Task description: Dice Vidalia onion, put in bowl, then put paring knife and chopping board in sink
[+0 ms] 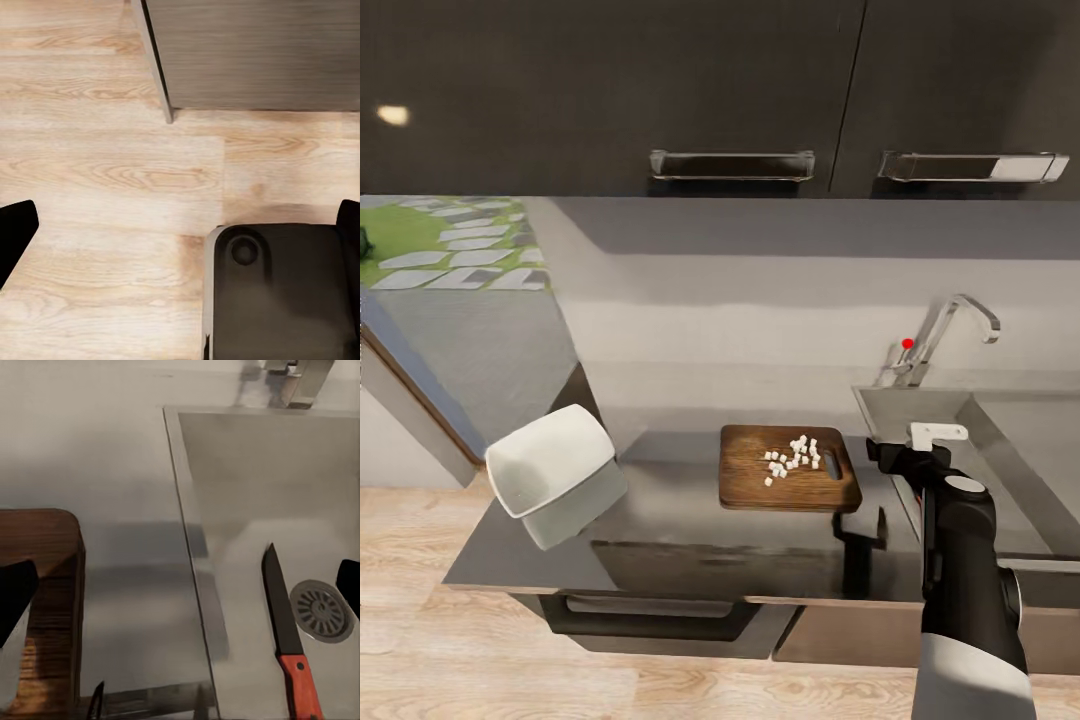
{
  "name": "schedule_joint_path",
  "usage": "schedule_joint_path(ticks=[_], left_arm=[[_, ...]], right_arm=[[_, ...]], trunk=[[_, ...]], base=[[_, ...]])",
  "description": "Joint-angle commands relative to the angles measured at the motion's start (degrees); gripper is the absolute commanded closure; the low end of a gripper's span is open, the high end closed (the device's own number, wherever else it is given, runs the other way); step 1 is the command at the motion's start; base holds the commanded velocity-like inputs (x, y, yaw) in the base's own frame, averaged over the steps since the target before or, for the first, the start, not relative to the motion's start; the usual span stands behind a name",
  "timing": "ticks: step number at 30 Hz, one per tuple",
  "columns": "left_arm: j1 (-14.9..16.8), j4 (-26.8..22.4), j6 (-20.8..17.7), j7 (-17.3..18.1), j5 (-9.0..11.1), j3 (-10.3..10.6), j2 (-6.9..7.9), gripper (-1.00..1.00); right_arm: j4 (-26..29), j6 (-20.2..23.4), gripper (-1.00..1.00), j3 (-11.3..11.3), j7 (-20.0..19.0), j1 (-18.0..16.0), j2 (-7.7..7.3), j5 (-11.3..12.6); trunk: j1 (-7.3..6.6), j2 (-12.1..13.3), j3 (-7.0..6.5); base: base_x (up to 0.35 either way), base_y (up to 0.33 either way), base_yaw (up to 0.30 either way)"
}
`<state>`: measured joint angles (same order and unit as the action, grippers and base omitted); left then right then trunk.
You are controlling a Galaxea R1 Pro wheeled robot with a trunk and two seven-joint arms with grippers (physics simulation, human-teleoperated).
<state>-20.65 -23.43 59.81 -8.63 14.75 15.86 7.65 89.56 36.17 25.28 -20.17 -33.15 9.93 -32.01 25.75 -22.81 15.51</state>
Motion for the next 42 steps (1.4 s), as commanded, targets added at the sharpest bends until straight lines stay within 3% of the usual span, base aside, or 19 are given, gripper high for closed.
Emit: schedule_joint_path(ticks=[1, 33, 42], left_arm=[[-0.01, -0.13, 0.04, -0.59, 0.11, 0.49, 0.08, -1.0], [-0.01, -0.11, 0.04, -0.59, 0.13, 0.49, 0.09, -1.0], [-0.01, -0.04, 0.04, -0.59, 0.15, 0.49, 0.09, -1.0]], right_arm=[[0.09, 0.13, -1.0, 0.12, -0.57, -0.07, 0.06, -0.6], [-2.09, 0.22, -1.0, 0.12, -0.51, -0.03, 0.06, -0.8], [-3.54, 0.14, -1.0, 0.13, -0.48, -0.03, 0.06, -0.95]], trunk=[[0.04, -0.11, 0.1], [0.04, -0.11, 0.11], [0.04, -0.11, 0.69]], base=[[0.0, 0.063, 0.0], [0.0, 0.026, 0.0], [0.0, 0.0, 0.0]])
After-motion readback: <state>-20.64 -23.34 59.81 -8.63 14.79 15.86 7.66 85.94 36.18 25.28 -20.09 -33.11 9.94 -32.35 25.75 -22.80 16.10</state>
